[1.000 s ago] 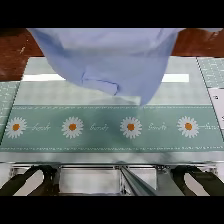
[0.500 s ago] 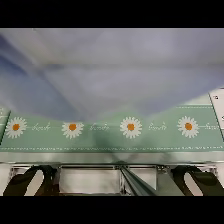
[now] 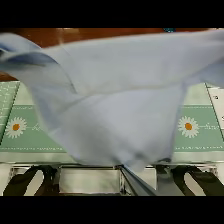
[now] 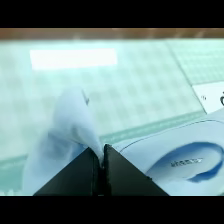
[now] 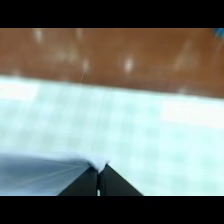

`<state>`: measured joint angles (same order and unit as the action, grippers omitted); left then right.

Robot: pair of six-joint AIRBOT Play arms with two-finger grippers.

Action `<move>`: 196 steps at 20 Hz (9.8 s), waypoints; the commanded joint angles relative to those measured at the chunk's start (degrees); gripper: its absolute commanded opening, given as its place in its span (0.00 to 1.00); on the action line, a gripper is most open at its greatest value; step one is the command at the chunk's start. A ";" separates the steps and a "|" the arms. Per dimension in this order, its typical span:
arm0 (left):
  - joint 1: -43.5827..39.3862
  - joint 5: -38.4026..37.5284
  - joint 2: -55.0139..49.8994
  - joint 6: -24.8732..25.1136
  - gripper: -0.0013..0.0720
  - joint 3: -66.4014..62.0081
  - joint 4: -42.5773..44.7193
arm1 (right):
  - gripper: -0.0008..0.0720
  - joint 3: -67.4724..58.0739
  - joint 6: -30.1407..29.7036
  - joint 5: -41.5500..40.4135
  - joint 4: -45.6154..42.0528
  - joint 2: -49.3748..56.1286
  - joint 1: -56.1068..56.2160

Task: Fold the shirts.

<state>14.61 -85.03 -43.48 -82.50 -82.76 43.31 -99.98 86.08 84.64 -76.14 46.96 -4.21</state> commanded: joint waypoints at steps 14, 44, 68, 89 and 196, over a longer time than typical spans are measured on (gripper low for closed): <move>-11.54 42.42 -41.22 10.43 0.05 23.37 -0.44 | 0.25 10.36 0.07 -17.27 19.06 45.20 -0.76; -8.46 10.03 -52.43 10.03 0.05 15.26 14.58 | 0.57 62.18 0.24 6.14 0.59 16.06 -11.63; -8.44 13.49 -52.26 9.20 0.05 15.26 14.56 | 0.04 62.77 -4.70 -6.01 9.38 25.51 4.98; -12.68 19.91 -24.72 5.73 0.05 41.53 3.21 | 0.04 -7.78 -3.41 -5.09 14.93 60.43 -12.83; -20.20 48.61 -49.96 4.81 0.05 6.95 -4.35 | 0.04 23.58 -0.87 -22.34 17.05 40.89 -9.75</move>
<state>-3.86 -35.92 -80.77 -77.32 -64.53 39.05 -73.54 85.76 65.25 -63.79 80.36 -11.57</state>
